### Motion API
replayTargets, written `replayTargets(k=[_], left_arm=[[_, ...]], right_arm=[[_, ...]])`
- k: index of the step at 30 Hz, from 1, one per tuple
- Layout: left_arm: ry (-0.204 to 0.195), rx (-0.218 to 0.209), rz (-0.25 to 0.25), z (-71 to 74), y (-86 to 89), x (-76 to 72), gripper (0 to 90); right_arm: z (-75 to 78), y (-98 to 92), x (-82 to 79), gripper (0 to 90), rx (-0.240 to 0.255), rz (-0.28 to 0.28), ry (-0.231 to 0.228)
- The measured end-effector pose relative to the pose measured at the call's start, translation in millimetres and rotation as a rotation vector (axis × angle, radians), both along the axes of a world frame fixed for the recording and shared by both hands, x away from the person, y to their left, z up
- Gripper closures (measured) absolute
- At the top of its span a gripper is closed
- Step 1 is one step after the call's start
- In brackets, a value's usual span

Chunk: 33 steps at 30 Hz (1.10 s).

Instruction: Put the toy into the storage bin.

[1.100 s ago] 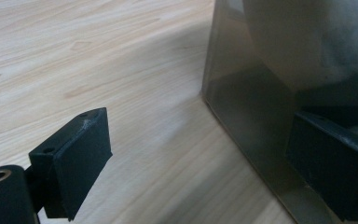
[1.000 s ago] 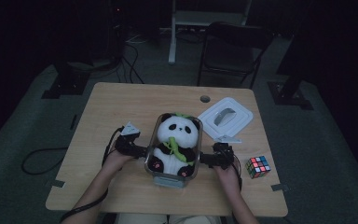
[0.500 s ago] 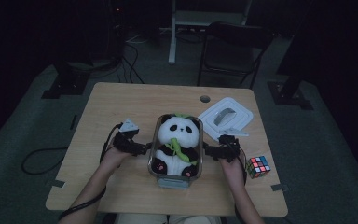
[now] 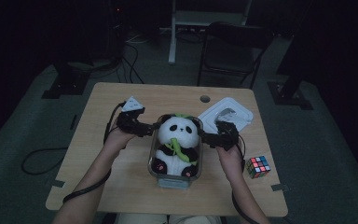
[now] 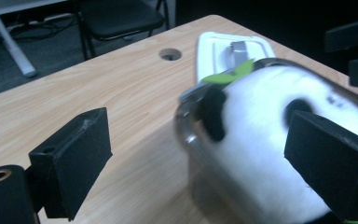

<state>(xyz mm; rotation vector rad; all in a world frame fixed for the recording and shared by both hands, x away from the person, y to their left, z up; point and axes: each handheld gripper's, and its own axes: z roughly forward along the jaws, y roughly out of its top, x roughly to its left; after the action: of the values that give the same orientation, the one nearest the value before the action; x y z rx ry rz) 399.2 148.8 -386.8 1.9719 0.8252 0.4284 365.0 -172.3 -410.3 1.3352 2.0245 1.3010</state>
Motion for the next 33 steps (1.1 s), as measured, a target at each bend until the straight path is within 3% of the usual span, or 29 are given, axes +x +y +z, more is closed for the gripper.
replayTargets(k=[2, 6, 11, 13, 17, 19, 23, 24, 25, 26, 27, 28, 29, 33], left_arm=[[0.011, 0.009, -0.018, 0.4, -10.2, 1.8, 8.0], [0.027, 0.106, -0.043, -5.6, -30.5, 6.0, 8.0], [0.053, 0.121, -0.036, -9.0, -36.1, 10.0, 8.0], [0.065, 0.126, -0.034, -9.1, -36.6, 10.8, 8.1], [0.087, 0.179, -0.032, -8.6, -42.0, 13.2, 8.1], [0.095, 0.181, -0.028, -9.5, -43.1, 14.5, 8.1], [0.112, 0.228, -0.021, -15.8, -47.3, 19.0, 8.3], [0.107, 0.278, -0.006, -21.9, -51.0, 20.8, 8.3], [0.12, 0.293, -0.002, -25.0, -52.5, 22.6, 8.4], [0.12, 0.293, -0.002, -25.0, -52.5, 22.6, 10.6], [0.163, 0.264, 0.004, -25.8, -51.4, 25.3, 10.9], [0.163, 0.262, 0.003, -26.0, -50.9, 25.7, 10.9], [0.138, 0.271, -0.006, -25.2, -51.6, 24.3, 10.8], [0.104, 0.265, -0.015, -22.3, -49.2, 21.3, 10.8]], right_arm=[[3.0, 6.4, 2.6, 13.0, 0.006, 0.019, 0.011], [1.8, 16.4, 8.8, 12.2, 0.003, 0.03, 0.035], [-2.1, 24.4, 11.3, 11.1, -0.005, 0.051, 0.053], [-3.0, 27.1, 11.0, 11.1, -0.029, 0.055, 0.045], [-1.6, 29.1, 11.8, 11.2, -0.048, 0.055, 0.051], [-0.2, 30.0, 10.5, 11.2, -0.059, 0.056, 0.039], [3.6, 31.3, 7.5, 11.1, -0.033, 0.092, 0.026], [6.9, 36.3, 5.3, 11.2, -0.034, 0.126, 0.015], [7.7, 39.2, 4.5, 11.1, -0.047, 0.127, 0.011], [8.0, 43.0, 4.4, 11.1, -0.063, 0.137, 0.013], [7.2, 46.7, 5.8, 11.1, -0.059, 0.168, 0.033], [7.2, 46.7, 5.8, 11.1, -0.059, 0.168, 0.033], [4.9, 50.4, 7.4, 11.2, -0.062, 0.17, 0.048], [2.5, 49.4, 7.6, 11.1, -0.028, 0.188, 0.077]])
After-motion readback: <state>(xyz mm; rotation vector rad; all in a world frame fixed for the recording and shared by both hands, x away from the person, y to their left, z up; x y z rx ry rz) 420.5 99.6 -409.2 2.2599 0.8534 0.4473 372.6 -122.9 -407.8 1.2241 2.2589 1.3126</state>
